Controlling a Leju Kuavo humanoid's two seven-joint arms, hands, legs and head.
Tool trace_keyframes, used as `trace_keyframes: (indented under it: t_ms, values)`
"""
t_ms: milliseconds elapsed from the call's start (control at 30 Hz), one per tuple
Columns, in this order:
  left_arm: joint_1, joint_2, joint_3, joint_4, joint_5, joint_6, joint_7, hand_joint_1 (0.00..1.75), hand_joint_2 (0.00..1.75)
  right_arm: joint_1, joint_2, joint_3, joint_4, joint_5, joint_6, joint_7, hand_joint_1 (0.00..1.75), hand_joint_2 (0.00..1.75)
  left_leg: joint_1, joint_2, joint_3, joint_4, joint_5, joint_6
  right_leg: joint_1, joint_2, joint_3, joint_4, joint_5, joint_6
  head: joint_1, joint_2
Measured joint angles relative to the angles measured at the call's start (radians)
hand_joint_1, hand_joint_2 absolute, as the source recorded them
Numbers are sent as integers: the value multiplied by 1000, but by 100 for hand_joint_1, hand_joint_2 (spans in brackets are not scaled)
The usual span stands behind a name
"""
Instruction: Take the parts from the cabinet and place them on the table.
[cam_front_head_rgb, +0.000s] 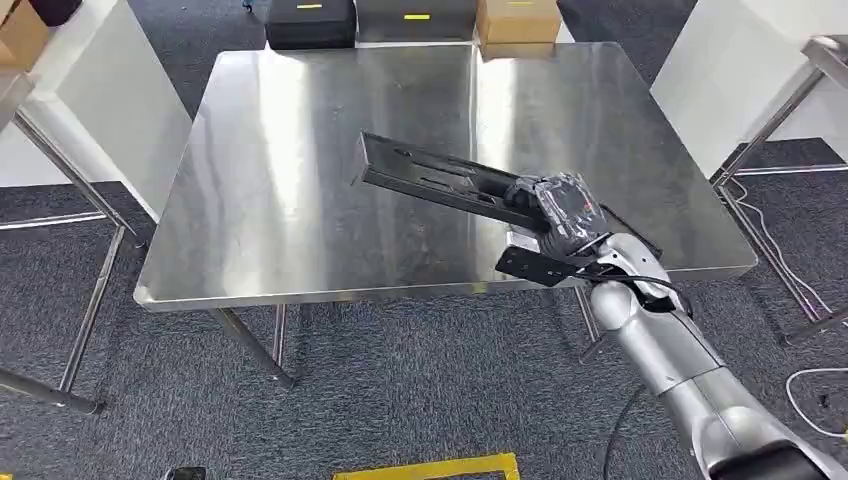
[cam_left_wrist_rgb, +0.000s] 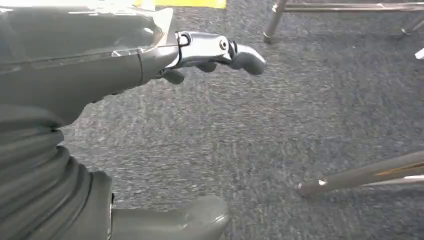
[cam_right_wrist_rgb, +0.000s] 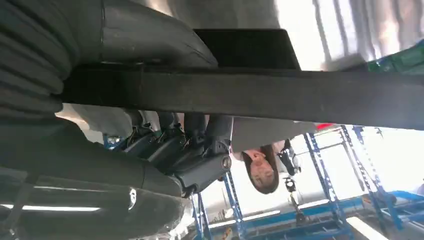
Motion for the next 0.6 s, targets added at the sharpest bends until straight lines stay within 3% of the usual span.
trace_keyframes:
  t_ms: [67,100,133,167,233,267,300,400,433,467,500,567,600]
  values:
    - [-4,1,-2,0,-4,-3,7,0,175,-2,0,3,5,-3,2,-8,147,175,-1,-1,8,0,-8,7,-1,0,-104,169,-44,-1,1,0]
    - [-4,1,-3,0,-7,-4,10,0,175,2,0,6,8,-7,4,-16,147,175,-2,-2,13,0,-14,8,-2,0,-145,223,-47,4,0,0]
    - [-4,1,-3,0,-9,-4,12,0,175,6,2,10,10,-12,9,-24,147,175,-2,-3,21,0,-20,7,-2,0,-160,219,-28,10,1,0]
    - [-4,1,-3,0,-12,-4,12,0,175,7,5,12,12,-17,12,-33,147,175,-2,-4,31,1,-28,5,-2,0,-147,166,11,19,1,0]
    - [-7,0,-5,0,-13,-4,12,0,175,4,10,15,13,-31,18,-48,147,175,-1,-6,57,1,-45,-1,-5,-4,-74,-21,115,33,0,0]
    - [-8,0,-6,0,-13,-3,12,0,175,3,13,16,13,-37,25,-52,147,175,-2,-6,60,0,-54,-7,-5,-10,-48,-94,139,28,4,0]
    - [-11,0,-9,0,-15,-3,12,0,175,-1,15,19,13,-44,29,-56,147,175,-11,-7,61,3,-65,-15,4,-8,-28,-104,128,15,4,0]
    - [-14,2,-12,0,-18,2,16,0,175,1,21,28,13,-63,35,-63,147,175,-5,-3,69,-6,-72,-28,5,-6,-32,-100,117,-7,1,0]
    - [-15,2,-14,0,-19,2,18,0,175,1,23,29,9,-64,35,-65,147,175,-3,-3,72,-3,-80,-36,-8,-4,-22,-107,116,-15,0,0]
    - [-17,2,-16,0,-23,3,18,0,175,0,24,31,3,-65,37,-67,147,175,-1,0,67,25,-92,-42,-8,-2,-14,-108,110,-23,0,0]
    - [-19,2,-18,0,-24,4,18,0,175,-2,25,33,0,-67,40,-69,147,175,0,2,38,81,-118,-45,-8,-3,-10,-108,104,-32,-3,0]
    - [-20,3,-19,0,-24,5,22,0,175,-2,31,42,-3,-73,57,-72,147,175,1,2,-62,248,-185,-51,-6,-2,0,-108,95,-43,-2,0]
    - [-19,3,-19,0,-24,5,24,0,175,0,32,49,-3,-77,61,-72,147,175,1,2,-108,305,-190,-53,-4,-1,4,-108,90,-45,-3,0]
